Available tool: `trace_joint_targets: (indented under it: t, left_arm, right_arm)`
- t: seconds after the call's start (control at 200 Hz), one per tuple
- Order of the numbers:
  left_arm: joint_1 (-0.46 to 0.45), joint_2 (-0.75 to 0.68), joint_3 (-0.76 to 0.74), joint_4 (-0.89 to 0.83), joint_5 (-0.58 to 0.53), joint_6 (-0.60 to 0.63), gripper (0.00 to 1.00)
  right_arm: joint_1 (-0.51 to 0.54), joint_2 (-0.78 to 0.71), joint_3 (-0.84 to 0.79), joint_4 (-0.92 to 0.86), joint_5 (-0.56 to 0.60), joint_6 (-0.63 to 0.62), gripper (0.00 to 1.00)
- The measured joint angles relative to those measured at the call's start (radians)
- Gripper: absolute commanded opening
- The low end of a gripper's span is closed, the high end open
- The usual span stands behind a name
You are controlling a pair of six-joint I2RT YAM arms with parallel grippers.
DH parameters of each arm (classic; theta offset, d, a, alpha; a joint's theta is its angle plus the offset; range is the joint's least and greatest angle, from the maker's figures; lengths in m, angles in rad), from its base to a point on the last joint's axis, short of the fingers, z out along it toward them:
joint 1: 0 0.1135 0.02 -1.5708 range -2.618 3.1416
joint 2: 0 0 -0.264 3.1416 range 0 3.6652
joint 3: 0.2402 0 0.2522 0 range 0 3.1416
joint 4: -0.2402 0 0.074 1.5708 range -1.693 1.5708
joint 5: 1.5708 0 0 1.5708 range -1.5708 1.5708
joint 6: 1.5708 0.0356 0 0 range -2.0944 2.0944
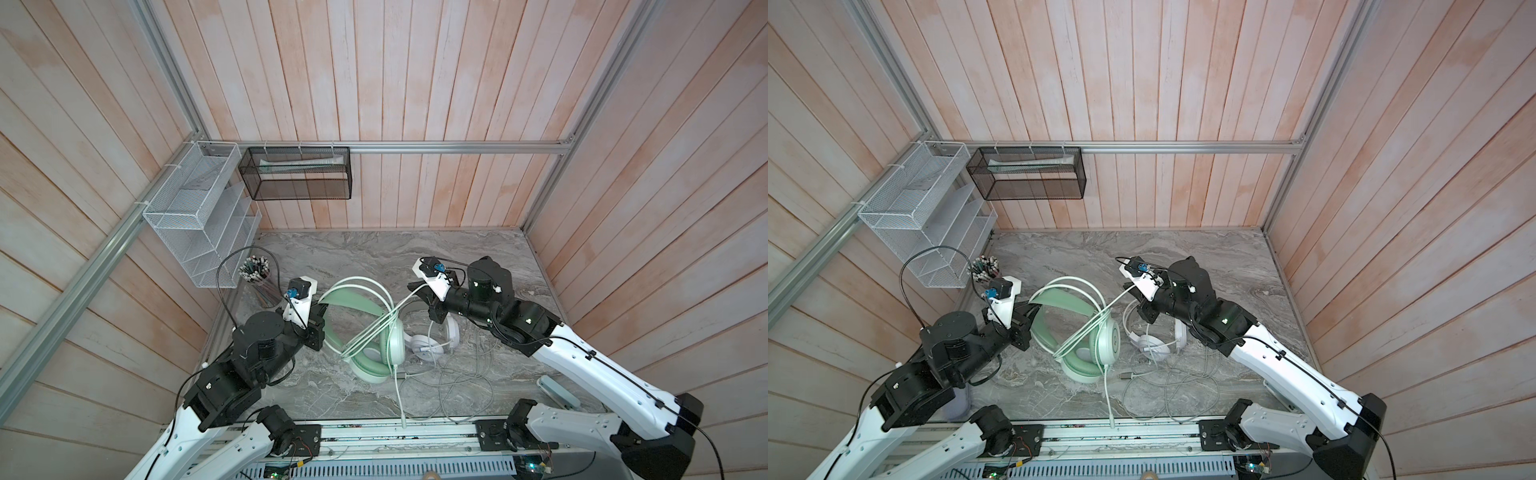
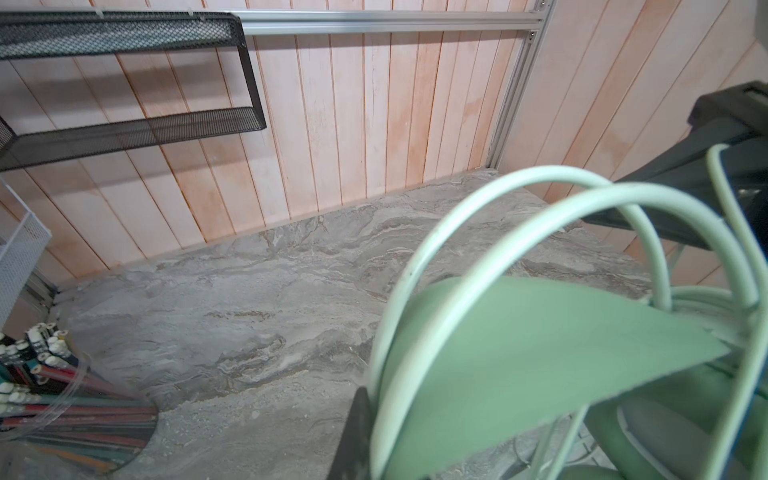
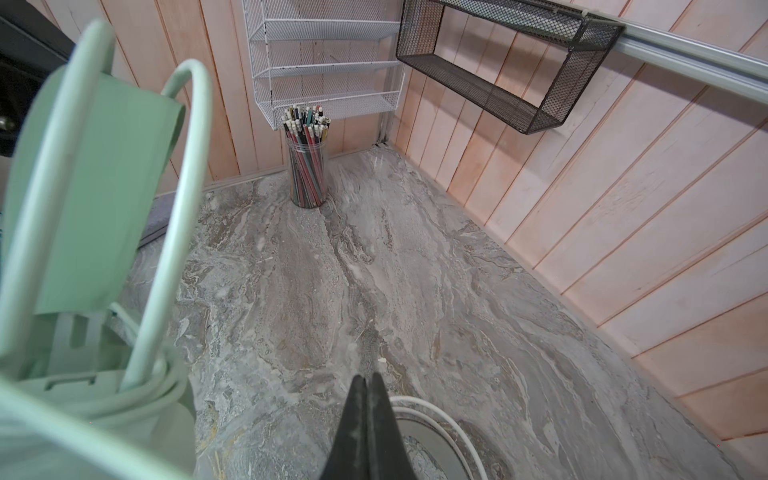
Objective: Wrap the headphones
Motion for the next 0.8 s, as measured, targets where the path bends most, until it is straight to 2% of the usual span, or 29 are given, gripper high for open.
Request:
trace_joint_targets:
  t: [0.335,0.575,0.8]
  left_arm:
    - [0.002,0.112,0.195,-0.137,0.083,-0.182,0.00]
    - [0.008,0.141,0.249,-0.194,0.091,-0.293,0.00]
    - [0.027,0.149,0.303,-0.165,0.138,-0.434,0.00]
  right_arm:
    - [-0.062,0.042,-0.068,0.192,-0.161,0.074,0.05]
    - [-0.068,0.077,-0.160,0.314,-0.220,0.141,0.12]
    - [-0.080,0.120,-0.245,0.422,-0.246,0.221,0.20]
